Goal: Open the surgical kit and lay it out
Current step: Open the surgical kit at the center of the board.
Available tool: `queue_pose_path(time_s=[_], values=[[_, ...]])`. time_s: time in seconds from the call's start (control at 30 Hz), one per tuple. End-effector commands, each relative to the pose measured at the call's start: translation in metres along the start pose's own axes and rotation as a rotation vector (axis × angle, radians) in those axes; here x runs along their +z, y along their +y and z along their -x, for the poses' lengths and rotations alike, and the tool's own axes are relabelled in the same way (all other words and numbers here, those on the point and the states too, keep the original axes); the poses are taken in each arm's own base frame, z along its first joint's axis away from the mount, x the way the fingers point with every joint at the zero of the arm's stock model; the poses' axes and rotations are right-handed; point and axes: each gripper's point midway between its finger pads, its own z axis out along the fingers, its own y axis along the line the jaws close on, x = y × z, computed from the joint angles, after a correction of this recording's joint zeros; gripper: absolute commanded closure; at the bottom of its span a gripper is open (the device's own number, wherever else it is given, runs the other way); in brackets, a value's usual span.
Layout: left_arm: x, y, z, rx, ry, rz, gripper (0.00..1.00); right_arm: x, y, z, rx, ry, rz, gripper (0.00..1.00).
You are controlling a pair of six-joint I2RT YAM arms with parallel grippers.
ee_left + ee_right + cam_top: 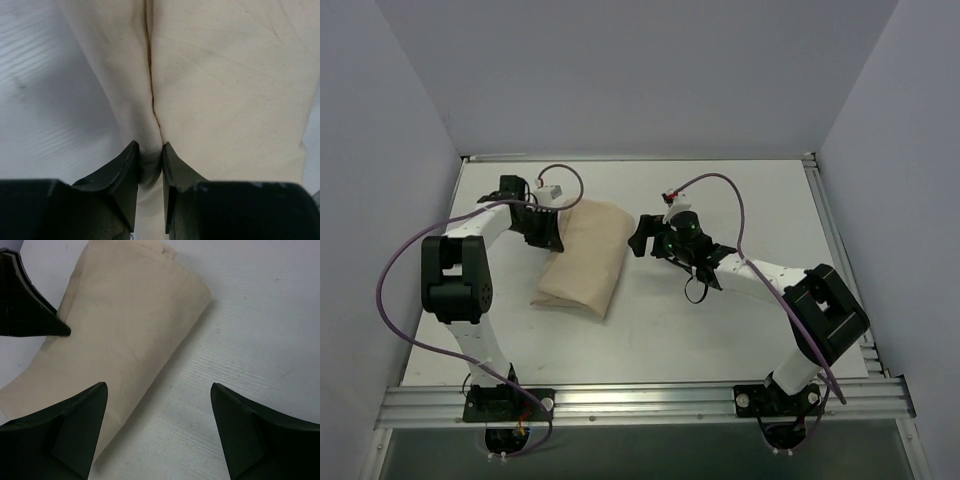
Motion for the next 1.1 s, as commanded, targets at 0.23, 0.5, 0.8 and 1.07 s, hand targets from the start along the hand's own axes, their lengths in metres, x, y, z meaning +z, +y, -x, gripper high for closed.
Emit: queue_pose_path(time_s=[0.23, 0.5, 0.8, 1.07], values=[[0.022, -0.071, 0.011, -0.379, 0.0, -0.158, 0.98, -0.045, -0.042, 0.034, -0.116, -0.029, -0.192, 0.2], [0.023, -0.09, 0.043, -0.391, -0.175, -0.121, 0.98, -0.053, 0.011, 0.029, -0.278, -0.01, -0.094, 0.24], [0.037, -0.092, 0.033, -0.333, -0.133, -0.092, 0.92, -0.036, 0.109, -0.041, -0.639, 0.106, 0.1, 0.27], [0.014, -0.093, 0.05, -0.166, -0.184, -0.051, 0.42, -0.012, 0.117, -0.07, -0.755, 0.186, 0.134, 0.29]])
